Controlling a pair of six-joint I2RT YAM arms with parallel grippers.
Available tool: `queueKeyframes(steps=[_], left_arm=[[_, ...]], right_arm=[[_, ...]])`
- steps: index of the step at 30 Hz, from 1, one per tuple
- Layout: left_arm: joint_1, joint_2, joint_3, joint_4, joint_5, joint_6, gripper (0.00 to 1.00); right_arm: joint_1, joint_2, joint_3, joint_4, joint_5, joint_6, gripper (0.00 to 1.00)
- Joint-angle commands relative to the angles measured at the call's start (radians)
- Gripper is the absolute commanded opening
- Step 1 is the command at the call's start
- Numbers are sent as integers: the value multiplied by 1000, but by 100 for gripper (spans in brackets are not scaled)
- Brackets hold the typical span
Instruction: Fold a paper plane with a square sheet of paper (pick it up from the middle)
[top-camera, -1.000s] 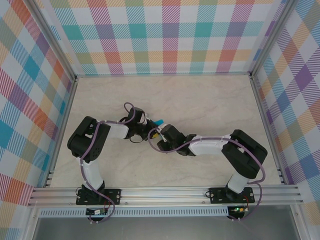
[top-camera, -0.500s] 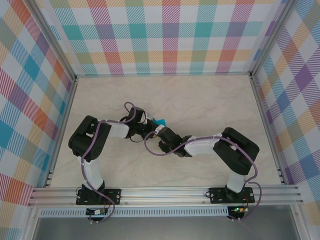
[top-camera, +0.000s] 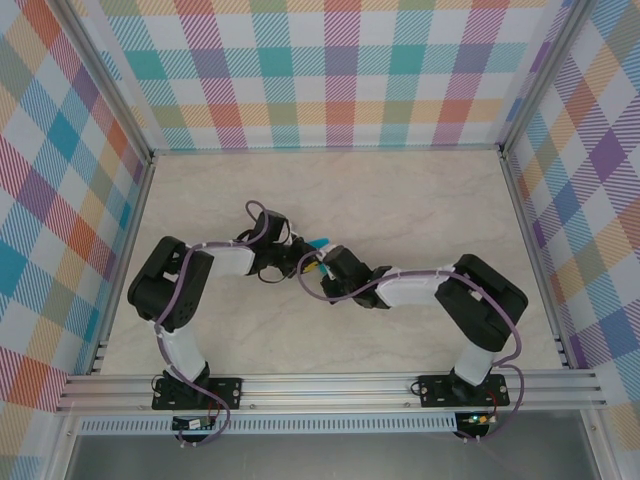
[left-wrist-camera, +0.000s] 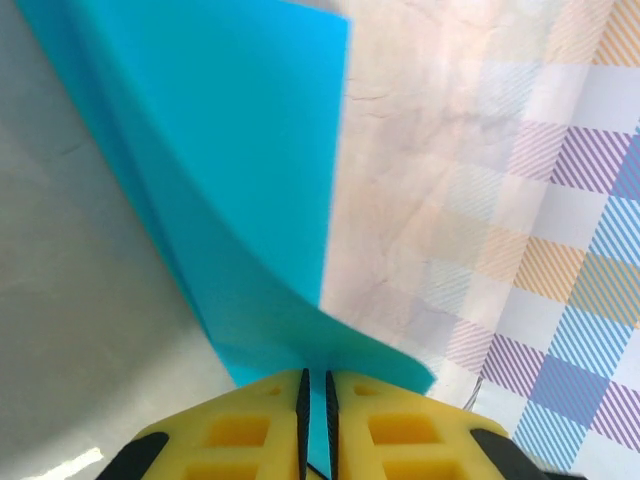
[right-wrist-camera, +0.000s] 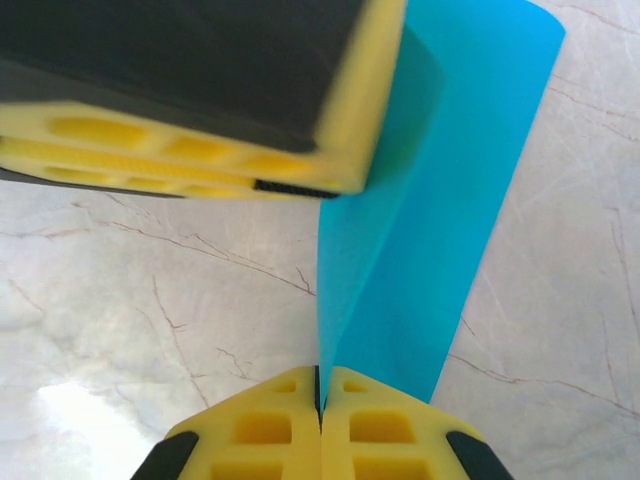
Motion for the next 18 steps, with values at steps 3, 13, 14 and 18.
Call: queueKeyframes(steps=[3,13,14,18], left_arm=[[5,-82,-33,-17,-11,38,15],[5,-98,-127,95,30,23,15],[5,-99,-134,104,32,23,15],[4,-101,-162,156,45,21,15]], right_arm=[[-53,-45,-51,59,-233,126,0],[-145,-30,-99,167,-466,279,0],[-153,-30,-104,181,-483,290,0],[-181,-35,-125,222,-532,336,0]])
